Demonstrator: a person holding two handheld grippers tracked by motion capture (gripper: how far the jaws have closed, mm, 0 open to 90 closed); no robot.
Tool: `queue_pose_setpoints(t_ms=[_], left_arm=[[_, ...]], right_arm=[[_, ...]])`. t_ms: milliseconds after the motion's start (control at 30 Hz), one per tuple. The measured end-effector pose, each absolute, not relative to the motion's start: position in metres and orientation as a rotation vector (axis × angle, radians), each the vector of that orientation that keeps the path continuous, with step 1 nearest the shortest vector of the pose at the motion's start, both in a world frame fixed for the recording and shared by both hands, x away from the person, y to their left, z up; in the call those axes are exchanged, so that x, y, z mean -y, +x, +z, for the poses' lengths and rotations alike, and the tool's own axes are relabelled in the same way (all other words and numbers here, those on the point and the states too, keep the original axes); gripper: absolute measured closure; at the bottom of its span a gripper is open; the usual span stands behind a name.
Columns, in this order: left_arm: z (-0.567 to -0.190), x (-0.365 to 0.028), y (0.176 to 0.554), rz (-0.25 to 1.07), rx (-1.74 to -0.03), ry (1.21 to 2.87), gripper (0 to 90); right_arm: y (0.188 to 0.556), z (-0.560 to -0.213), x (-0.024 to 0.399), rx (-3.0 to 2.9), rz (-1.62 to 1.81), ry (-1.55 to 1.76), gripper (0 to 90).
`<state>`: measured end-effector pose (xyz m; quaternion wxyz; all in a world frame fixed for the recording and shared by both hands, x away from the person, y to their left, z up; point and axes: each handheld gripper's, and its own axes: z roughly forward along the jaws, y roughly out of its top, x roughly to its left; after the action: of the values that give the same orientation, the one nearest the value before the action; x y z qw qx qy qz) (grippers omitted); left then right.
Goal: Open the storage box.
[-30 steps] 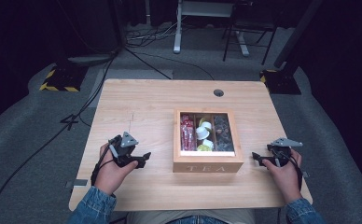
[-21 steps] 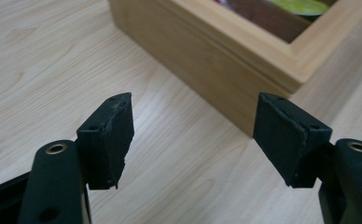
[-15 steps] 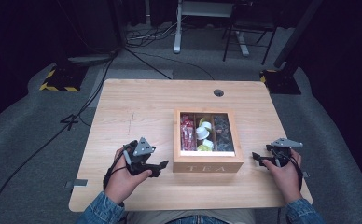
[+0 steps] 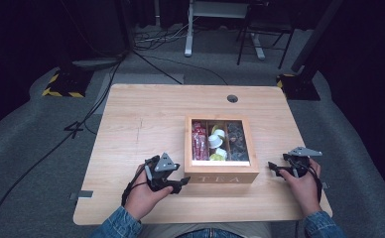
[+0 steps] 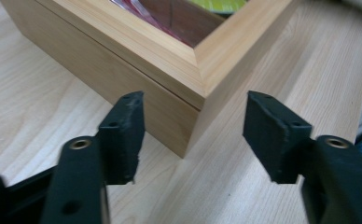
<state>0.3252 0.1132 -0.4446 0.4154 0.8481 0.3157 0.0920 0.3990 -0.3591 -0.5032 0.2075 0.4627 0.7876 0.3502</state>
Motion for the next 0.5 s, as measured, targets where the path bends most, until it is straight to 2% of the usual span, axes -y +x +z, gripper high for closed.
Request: queue_pose_setpoints(t_ms=[67, 100, 167, 333, 367, 500], left_arm=[[-0.4489, -0.1109, 0.3254, 0.235, -0.805, 2.138, 44.2], [-0.4502, -0.1106, 0.3259, 0.221, -0.801, 2.141, 49.7], [-0.4519, -0.1097, 0.3262, 0.216, -0.810, 2.132, 51.5], [-0.4524, -0.1090, 0.3252, 0.260, -0.794, 2.130, 64.6], [-0.4522, -0.1093, 0.3251, 0.264, -0.792, 2.128, 64.6], [-0.4517, -0.1091, 0.3240, 0.286, -0.788, 2.138, 68.5]], right_arm=[[0.3990, -0.5032, 0.3591, -2.193, 0.975, 1.288, 21.5], [0.3990, -0.5032, 0.3591, -2.193, 0.976, 1.288, 21.6], [0.3990, -0.5032, 0.3591, -2.194, 0.976, 1.286, 21.8], [0.3985, -0.5030, 0.3590, -2.197, 0.982, 1.281, 24.1], [0.3985, -0.5030, 0.3590, -2.197, 0.982, 1.281, 24.1], [0.3962, -0.5009, 0.3571, -2.219, 0.986, 1.259, 33.9]])
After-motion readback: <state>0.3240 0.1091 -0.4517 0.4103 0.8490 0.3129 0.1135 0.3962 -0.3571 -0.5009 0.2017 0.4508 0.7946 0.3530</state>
